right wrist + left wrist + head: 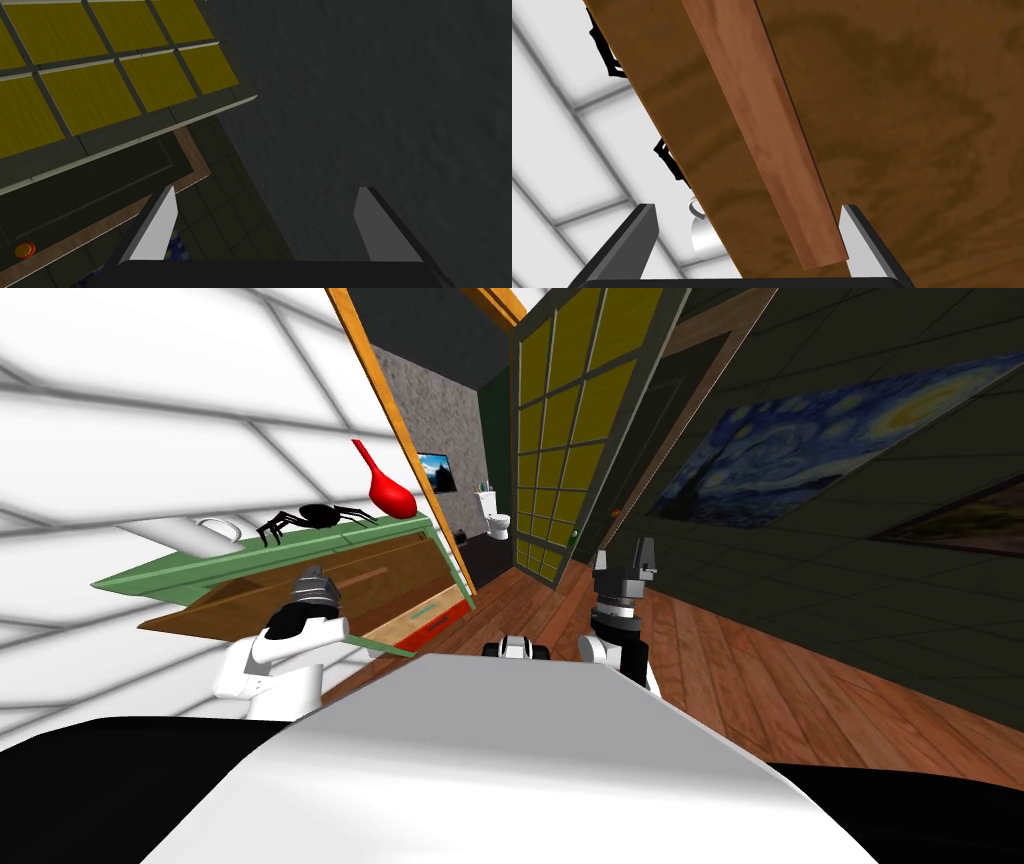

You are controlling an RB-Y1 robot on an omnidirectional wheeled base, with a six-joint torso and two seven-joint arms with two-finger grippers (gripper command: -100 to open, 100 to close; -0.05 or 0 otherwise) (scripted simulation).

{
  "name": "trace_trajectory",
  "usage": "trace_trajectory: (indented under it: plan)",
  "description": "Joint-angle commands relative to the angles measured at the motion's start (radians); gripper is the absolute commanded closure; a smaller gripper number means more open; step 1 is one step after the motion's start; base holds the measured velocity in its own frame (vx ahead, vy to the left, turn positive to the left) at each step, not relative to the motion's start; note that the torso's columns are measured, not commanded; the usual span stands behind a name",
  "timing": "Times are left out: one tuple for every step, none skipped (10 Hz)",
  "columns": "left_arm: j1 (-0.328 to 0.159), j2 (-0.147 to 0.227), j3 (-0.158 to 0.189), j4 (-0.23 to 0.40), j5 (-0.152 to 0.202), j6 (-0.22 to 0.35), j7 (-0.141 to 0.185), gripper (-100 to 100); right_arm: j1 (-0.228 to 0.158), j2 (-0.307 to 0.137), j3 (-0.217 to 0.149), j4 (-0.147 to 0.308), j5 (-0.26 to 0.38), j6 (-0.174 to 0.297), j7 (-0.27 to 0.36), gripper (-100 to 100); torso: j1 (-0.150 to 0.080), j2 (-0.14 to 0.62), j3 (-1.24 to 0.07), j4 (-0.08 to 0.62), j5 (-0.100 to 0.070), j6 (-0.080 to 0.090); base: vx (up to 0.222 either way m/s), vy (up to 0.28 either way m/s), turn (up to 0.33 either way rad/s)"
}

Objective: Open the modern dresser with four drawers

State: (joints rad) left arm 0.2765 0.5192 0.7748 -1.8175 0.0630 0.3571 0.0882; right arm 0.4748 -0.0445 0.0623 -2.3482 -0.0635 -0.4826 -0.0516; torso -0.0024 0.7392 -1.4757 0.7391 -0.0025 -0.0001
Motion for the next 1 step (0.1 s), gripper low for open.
trace_trajectory:
  plan:
    - [0.000, -0.001, 0.000, 0.001, 0.000, 0.001, 0.000, 0, 0.000, 0.000, 0.000, 0.000, 0.000, 0.000, 0.000, 0, 0.001, 0.000, 0.000, 0.000, 0.001, 0.000, 0.000, 0.000, 0.000]
